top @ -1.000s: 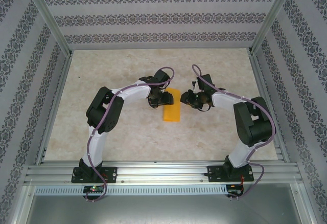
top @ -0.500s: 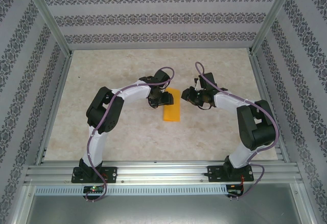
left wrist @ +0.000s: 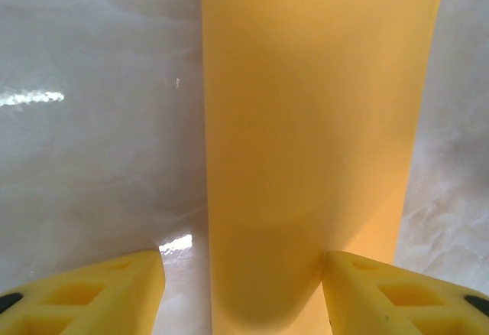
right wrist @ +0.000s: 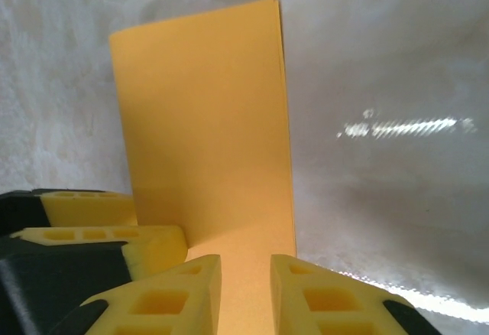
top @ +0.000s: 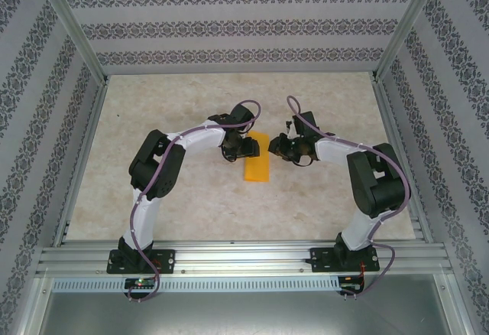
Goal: Fold a paper plane with a square sheet of paper (fold left side to right side)
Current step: Hold the square sheet of paper at the center of the table.
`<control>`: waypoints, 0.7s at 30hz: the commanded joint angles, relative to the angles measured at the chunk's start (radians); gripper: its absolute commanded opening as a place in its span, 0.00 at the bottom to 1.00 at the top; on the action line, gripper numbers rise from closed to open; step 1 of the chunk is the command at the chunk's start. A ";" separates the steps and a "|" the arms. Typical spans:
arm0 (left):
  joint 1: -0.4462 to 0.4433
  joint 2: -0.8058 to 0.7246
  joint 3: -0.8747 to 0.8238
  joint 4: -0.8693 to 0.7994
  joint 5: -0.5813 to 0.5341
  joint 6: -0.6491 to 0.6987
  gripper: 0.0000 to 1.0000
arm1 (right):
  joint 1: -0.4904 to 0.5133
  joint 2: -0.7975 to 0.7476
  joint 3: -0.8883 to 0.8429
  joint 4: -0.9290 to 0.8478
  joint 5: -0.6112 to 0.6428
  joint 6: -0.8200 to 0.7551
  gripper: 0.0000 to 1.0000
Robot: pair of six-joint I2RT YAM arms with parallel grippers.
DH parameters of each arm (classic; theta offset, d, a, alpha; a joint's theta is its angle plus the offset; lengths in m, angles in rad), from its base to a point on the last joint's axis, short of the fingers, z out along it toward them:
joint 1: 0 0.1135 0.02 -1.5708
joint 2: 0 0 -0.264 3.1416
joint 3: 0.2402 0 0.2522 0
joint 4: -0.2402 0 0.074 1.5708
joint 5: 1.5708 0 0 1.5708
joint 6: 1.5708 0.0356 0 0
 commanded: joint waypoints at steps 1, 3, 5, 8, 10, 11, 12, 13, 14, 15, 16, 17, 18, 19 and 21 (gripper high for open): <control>-0.035 0.074 -0.003 0.013 0.045 0.000 0.59 | 0.022 0.033 0.032 0.027 -0.027 0.016 0.22; -0.035 0.074 -0.002 0.012 0.044 0.000 0.59 | 0.029 0.051 0.040 0.026 -0.032 0.016 0.21; -0.034 0.074 -0.002 0.012 0.045 0.001 0.59 | 0.036 0.068 0.047 0.023 -0.033 0.016 0.20; -0.034 0.075 -0.001 0.013 0.044 0.001 0.59 | 0.042 0.088 0.057 0.011 -0.025 0.011 0.19; -0.035 0.075 -0.002 0.013 0.044 0.002 0.59 | 0.043 0.097 0.063 -0.005 -0.014 0.002 0.19; -0.035 0.074 -0.002 0.013 0.045 0.001 0.59 | 0.046 0.103 0.065 -0.013 -0.010 -0.003 0.19; -0.035 0.074 -0.002 0.013 0.045 0.002 0.59 | 0.045 0.105 0.068 -0.020 -0.007 -0.007 0.19; -0.034 0.075 -0.002 0.012 0.045 0.001 0.59 | 0.045 0.111 0.070 -0.030 -0.001 -0.012 0.19; -0.035 0.074 -0.002 0.014 0.045 0.001 0.59 | 0.045 0.114 0.071 -0.039 0.003 -0.016 0.19; -0.034 0.075 -0.002 0.013 0.045 0.001 0.59 | 0.045 0.120 0.074 -0.051 0.009 -0.024 0.19; -0.035 0.073 -0.001 0.013 0.045 0.002 0.59 | 0.046 0.125 0.076 -0.065 0.016 -0.030 0.19; -0.035 0.072 0.000 0.012 0.045 0.002 0.59 | 0.047 0.129 0.077 -0.075 0.022 -0.036 0.19; -0.035 0.071 0.001 0.011 0.046 0.002 0.59 | 0.046 0.135 0.079 -0.091 0.029 -0.044 0.19; -0.034 0.067 0.000 0.010 0.042 0.002 0.59 | 0.046 0.140 0.082 -0.103 0.036 -0.052 0.19; -0.033 0.055 -0.002 0.006 0.040 0.005 0.59 | 0.046 0.149 0.079 -0.120 0.047 -0.062 0.18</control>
